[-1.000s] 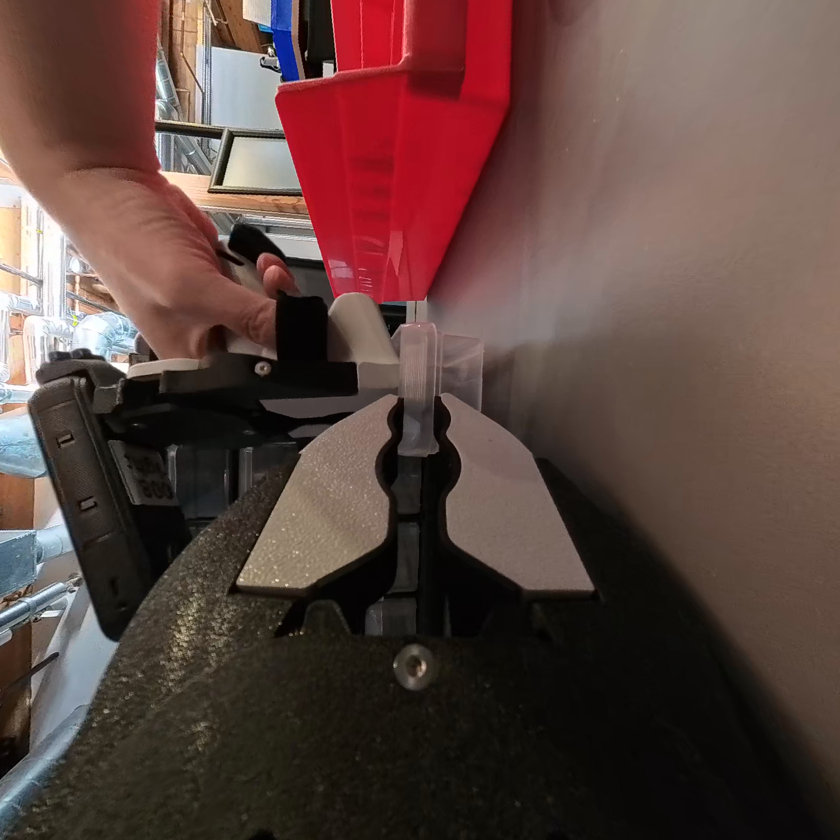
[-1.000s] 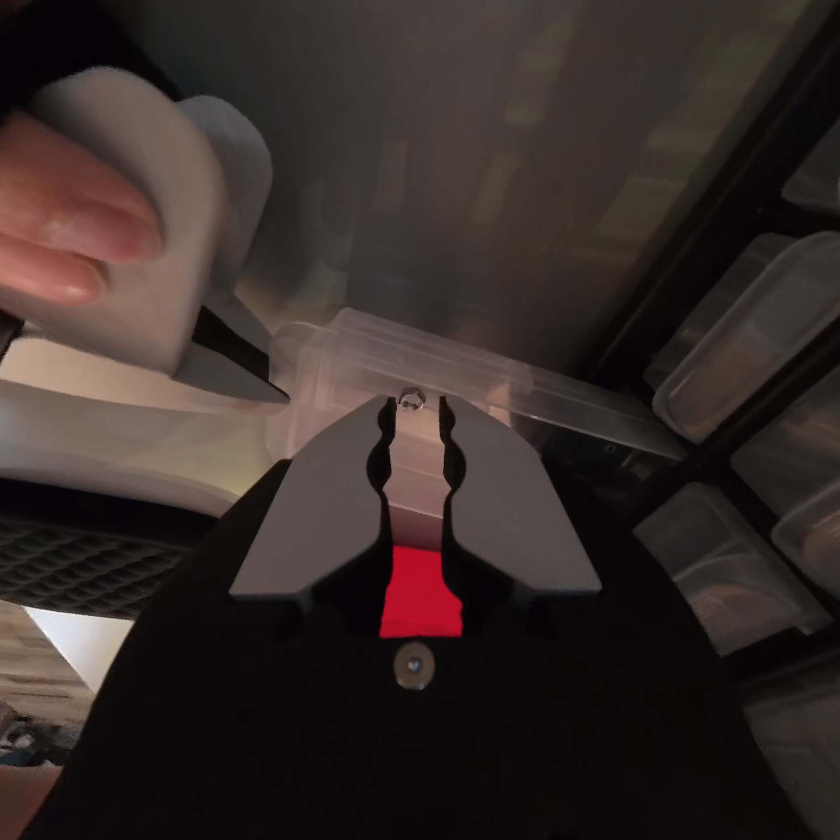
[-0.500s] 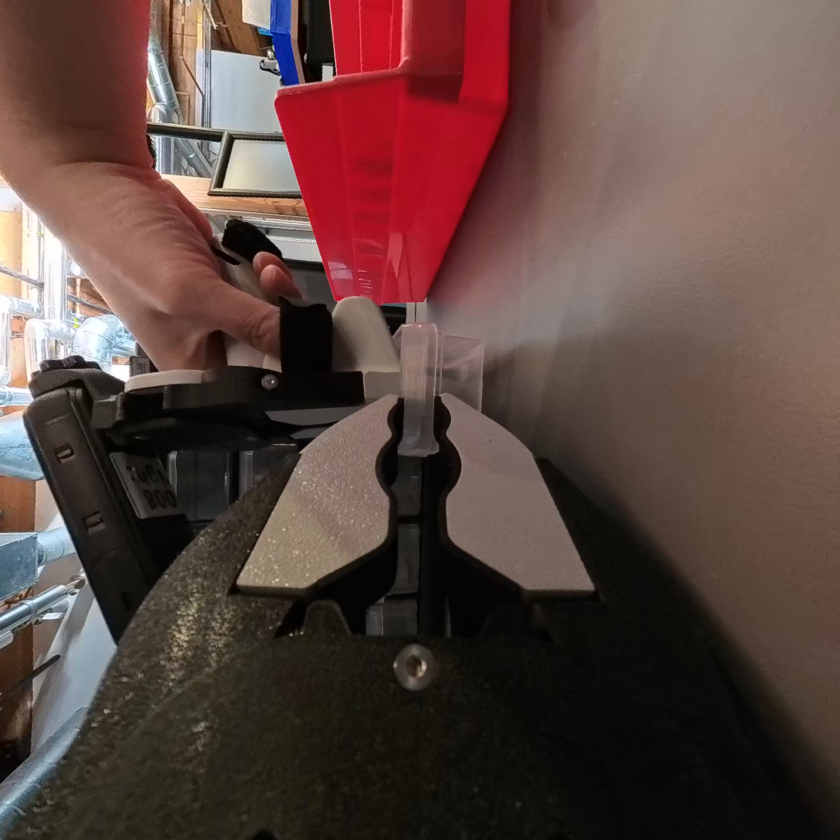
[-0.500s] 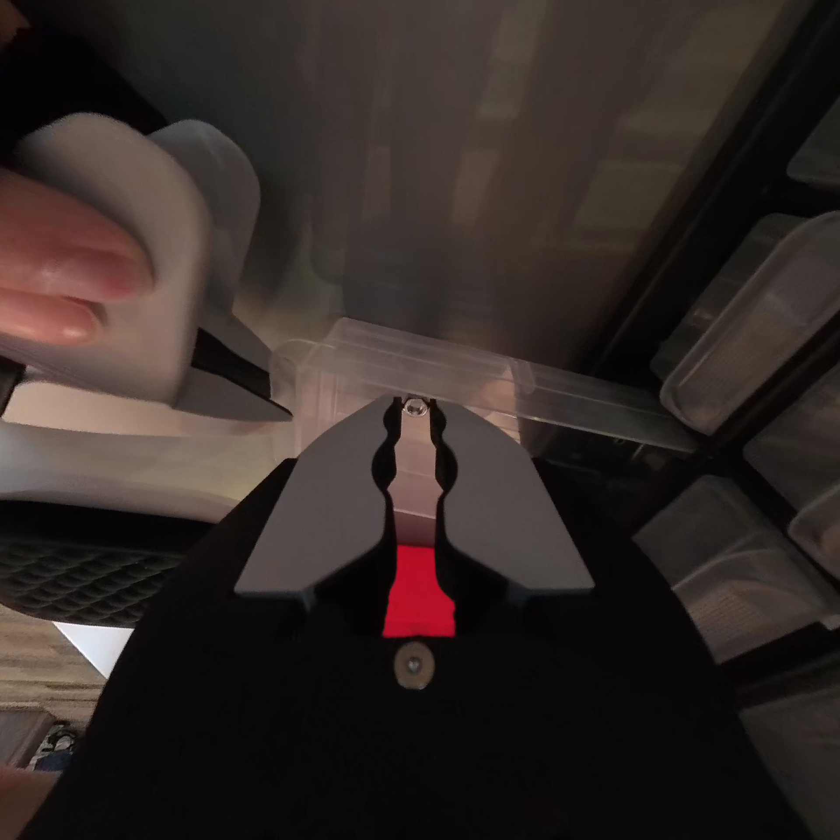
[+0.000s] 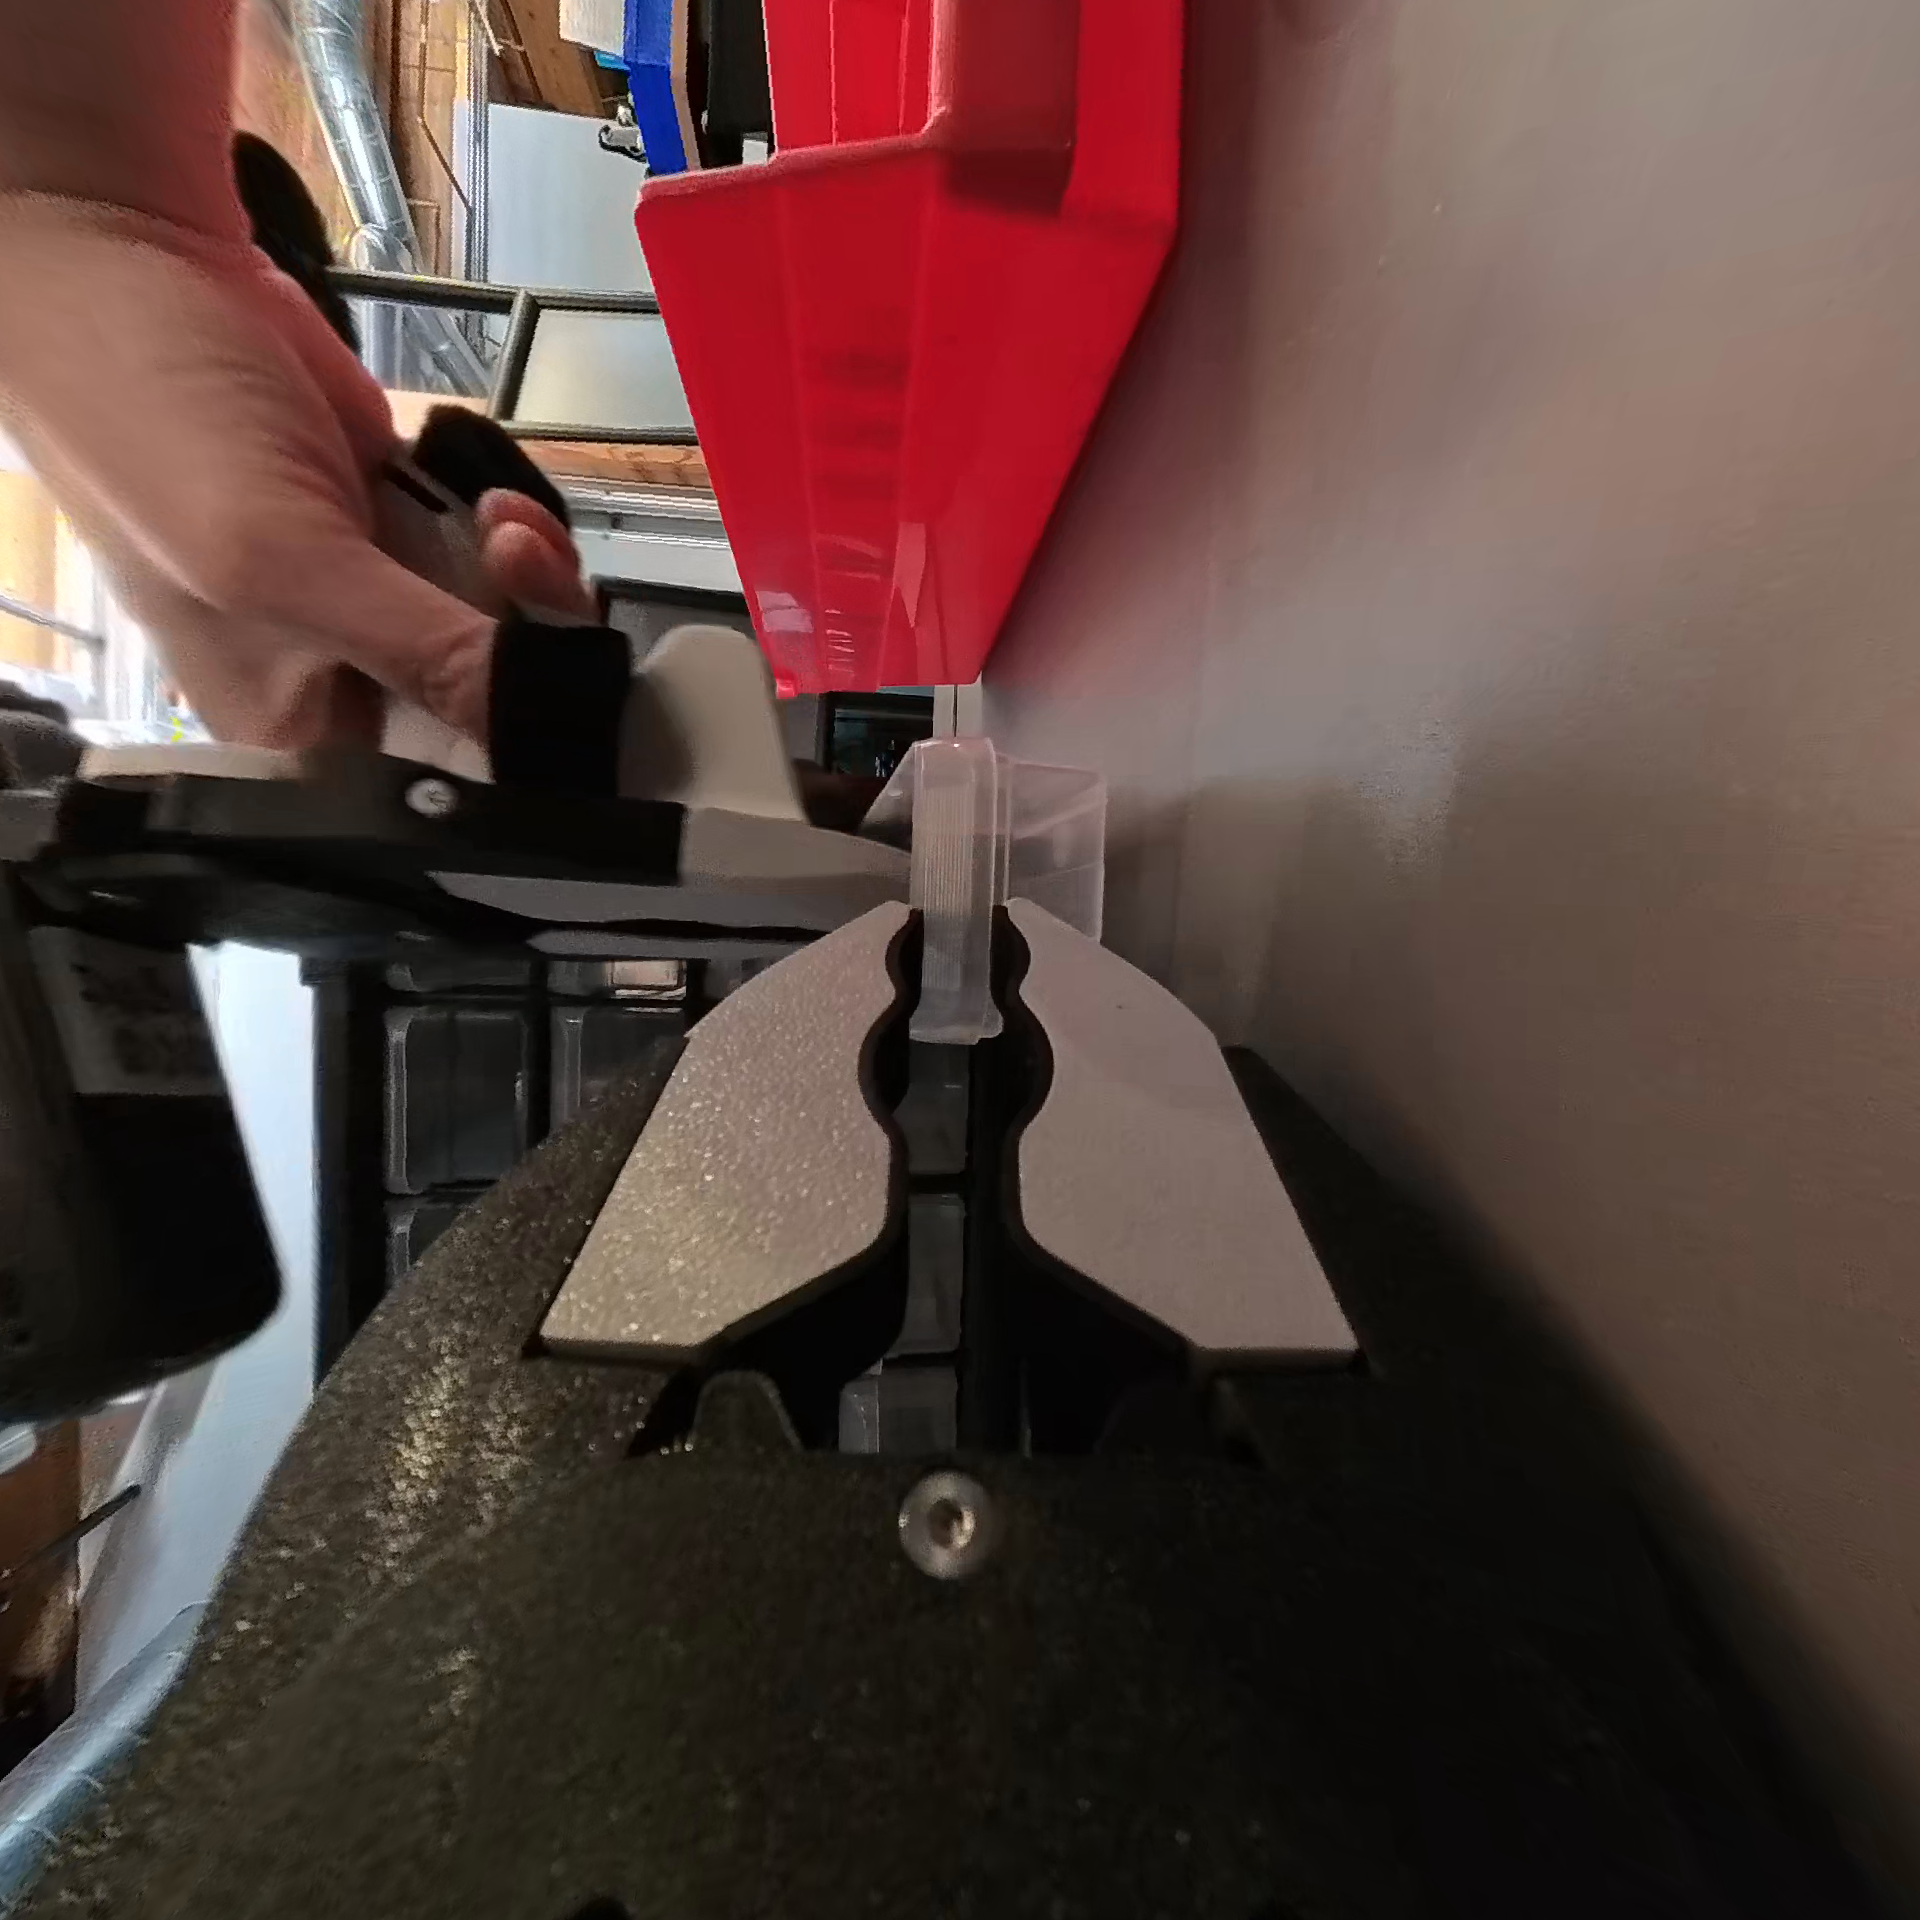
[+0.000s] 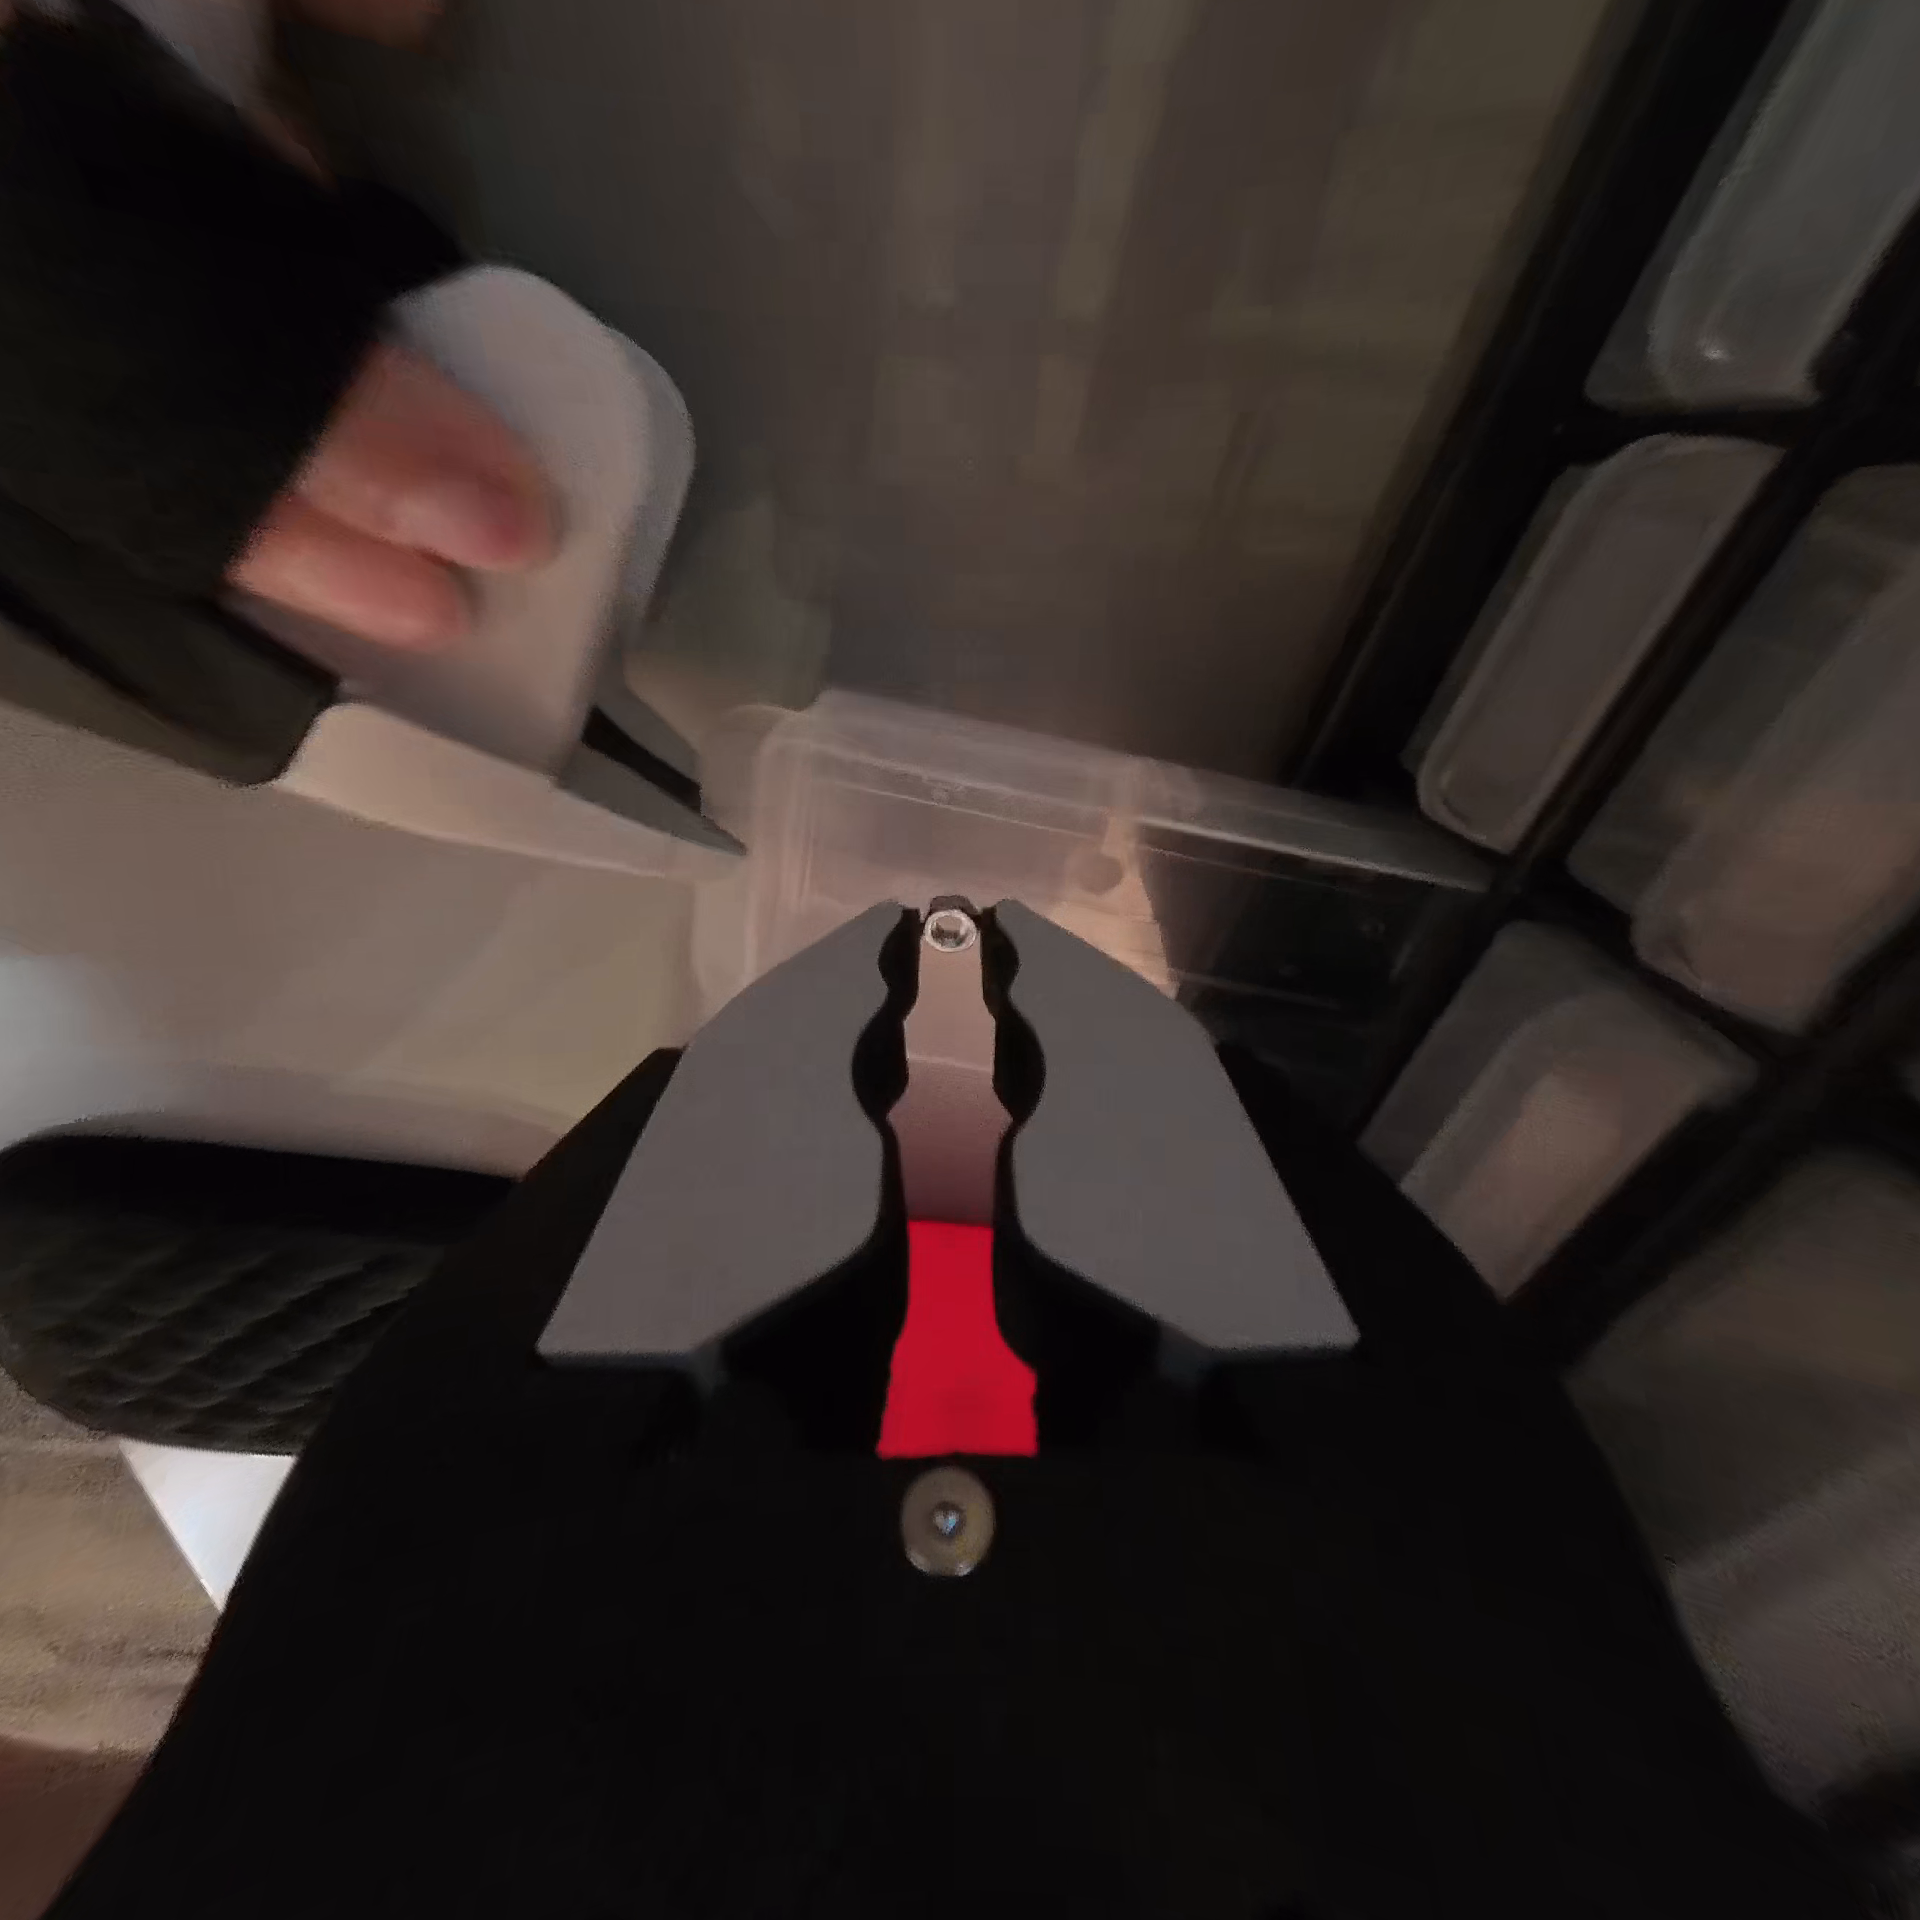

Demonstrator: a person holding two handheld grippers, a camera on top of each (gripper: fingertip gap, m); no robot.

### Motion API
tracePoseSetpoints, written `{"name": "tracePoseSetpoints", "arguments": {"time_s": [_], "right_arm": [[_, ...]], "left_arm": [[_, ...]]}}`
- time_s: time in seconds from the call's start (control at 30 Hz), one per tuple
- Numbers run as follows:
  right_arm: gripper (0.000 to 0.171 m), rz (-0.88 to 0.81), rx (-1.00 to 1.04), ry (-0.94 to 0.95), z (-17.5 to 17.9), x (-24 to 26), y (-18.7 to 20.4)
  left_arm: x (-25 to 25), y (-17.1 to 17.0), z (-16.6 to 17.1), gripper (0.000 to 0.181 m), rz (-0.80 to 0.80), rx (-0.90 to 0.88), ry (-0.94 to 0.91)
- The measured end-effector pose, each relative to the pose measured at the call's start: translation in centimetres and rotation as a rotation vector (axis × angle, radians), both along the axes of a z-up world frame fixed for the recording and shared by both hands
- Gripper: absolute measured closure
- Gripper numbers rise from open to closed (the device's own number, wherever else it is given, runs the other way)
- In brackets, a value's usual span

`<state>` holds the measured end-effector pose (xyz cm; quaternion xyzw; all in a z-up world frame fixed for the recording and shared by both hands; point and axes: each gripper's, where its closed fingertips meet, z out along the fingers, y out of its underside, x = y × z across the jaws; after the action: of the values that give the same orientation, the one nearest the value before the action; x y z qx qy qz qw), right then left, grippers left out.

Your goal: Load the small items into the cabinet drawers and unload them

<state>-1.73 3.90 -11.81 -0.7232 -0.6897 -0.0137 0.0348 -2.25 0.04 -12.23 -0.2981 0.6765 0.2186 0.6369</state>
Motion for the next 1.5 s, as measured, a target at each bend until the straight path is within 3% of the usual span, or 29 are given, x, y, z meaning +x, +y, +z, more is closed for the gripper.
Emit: {"name": "tracePoseSetpoints", "arguments": {"time_s": [0.2,0.47,0.57,0.67,0.93,1.17,1.5], "right_arm": [[0.159,-0.070,0.096,0.134,5.2,1.3,-0.8],[0.159,-0.314,0.252,0.290,11.4,10.5,-1.7],[0.159,-0.439,0.211,0.214,9.2,15.0,-2.3],[0.159,-0.525,0.083,0.103,4.7,18.3,-3.0],[0.159,-0.630,-0.043,-0.051,-2.3,22.5,-2.6],[0.159,-0.620,-0.069,-0.094,-4.2,22.6,-2.8],[0.147,-0.615,0.065,-0.005,-2.7,21.9,-1.9]], "left_arm": [[0.0,0.1,0.2,0.169,0.003,-0.005,-0.011],[0.1,0.2,0.2,0.170,0.004,-0.022,-0.024],[0.1,0.3,0.2,0.170,0.005,-0.026,-0.027],[0.1,0.4,0.2,0.170,0.007,-0.031,-0.030],[0.0,0.6,0.3,0.170,0.017,-0.044,-0.038],[-0.1,0.7,0.4,0.170,0.019,-0.046,-0.038],[0.0,0.6,0.5,0.170,0.019,-0.045,-0.036]]}}
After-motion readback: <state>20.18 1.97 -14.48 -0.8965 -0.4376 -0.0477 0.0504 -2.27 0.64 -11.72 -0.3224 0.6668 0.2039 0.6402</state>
